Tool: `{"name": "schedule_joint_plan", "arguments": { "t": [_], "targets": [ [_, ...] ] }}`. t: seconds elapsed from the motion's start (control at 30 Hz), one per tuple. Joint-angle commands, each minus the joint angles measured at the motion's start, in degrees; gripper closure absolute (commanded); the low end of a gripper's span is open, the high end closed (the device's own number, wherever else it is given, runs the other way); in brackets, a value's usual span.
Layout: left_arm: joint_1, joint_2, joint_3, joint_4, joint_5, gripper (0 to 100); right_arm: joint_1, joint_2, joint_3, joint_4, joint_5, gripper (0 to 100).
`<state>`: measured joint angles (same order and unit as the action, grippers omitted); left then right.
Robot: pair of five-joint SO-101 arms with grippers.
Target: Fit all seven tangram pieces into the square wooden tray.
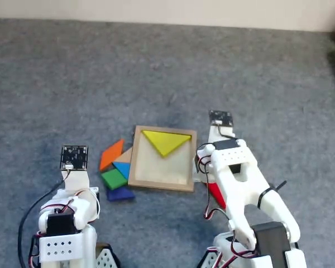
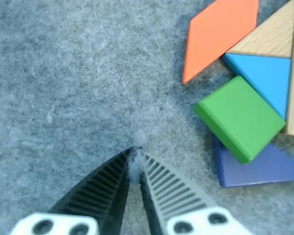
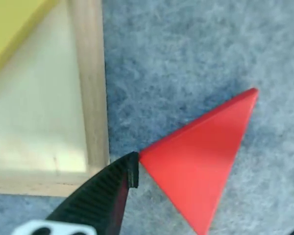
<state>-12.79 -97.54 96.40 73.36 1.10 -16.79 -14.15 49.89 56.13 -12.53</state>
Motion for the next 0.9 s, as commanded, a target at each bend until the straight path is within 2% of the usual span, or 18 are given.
{"name": "schedule_joint_plan", "arguments": {
  "t": [0.0,0.43,0.67,0.87],
  "targets": [
    [-0.4,-0.8,0.0,0.3,-0.2,99,-0.4,-2.8,-0.2,-0.8,-3.4,50.2],
    [-0.4,-0.8,0.0,0.3,-0.2,99,-0.4,-2.8,0.9,-0.8,-4.7,50.8],
    [-0.4,-0.8,0.0,0.3,-0.2,99,-0.4,-2.8,1.5,-0.8,-4.4,65.1],
    [-0.4,-0.8,0.0,0.3,-0.2,99,-0.1,-2.8,1.6,-0.8,-4.4,65.9]
  ]
}}
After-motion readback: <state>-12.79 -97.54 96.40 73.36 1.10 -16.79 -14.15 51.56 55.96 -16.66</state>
